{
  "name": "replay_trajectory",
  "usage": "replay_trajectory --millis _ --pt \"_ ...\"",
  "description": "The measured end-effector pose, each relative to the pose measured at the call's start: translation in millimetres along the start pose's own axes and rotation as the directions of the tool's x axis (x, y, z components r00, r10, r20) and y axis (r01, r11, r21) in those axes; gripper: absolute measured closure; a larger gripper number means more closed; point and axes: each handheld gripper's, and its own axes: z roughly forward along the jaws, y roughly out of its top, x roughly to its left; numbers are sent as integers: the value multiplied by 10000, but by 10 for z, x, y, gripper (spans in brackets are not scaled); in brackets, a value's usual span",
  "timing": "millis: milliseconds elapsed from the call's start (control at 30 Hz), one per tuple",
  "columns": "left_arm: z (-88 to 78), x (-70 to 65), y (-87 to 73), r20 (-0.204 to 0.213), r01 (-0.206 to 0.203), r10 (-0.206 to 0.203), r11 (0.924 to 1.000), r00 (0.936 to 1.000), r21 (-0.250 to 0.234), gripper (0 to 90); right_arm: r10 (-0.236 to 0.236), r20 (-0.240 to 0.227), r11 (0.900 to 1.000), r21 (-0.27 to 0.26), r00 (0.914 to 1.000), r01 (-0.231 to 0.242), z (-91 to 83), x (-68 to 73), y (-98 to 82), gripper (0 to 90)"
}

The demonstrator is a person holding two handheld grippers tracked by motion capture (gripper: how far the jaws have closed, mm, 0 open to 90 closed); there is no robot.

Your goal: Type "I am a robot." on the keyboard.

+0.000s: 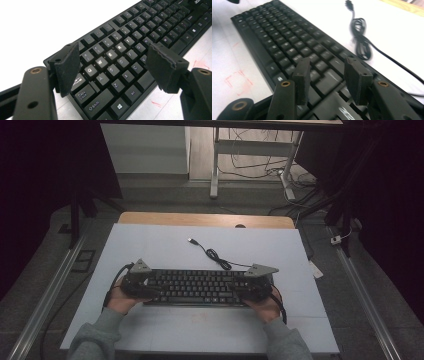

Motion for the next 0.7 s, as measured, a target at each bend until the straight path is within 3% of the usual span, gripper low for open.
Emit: replay_trajectory --millis 167,400,533,700 --pt "1 -2 1 -13 -17 17 10000 10000 -23 275 128 77 9999 -101 9999 -127 -80 -74 -54 562" --pt "10 -15 1 -63 -68 68 10000 10000 -19 273 86 75 9999 -67 9999 -86 -72 -69 -60 561" --pt "8 -30 7 -112 -205 202 9996 9997 -208 284 50 72 10000 -57 10000 -49 -63 -63 -58 561" --pt "-16 -59 18 111 -278 286 9974 9995 -668 343 28 25 10000 -18 10000 -28 -49 -53 -54 561"
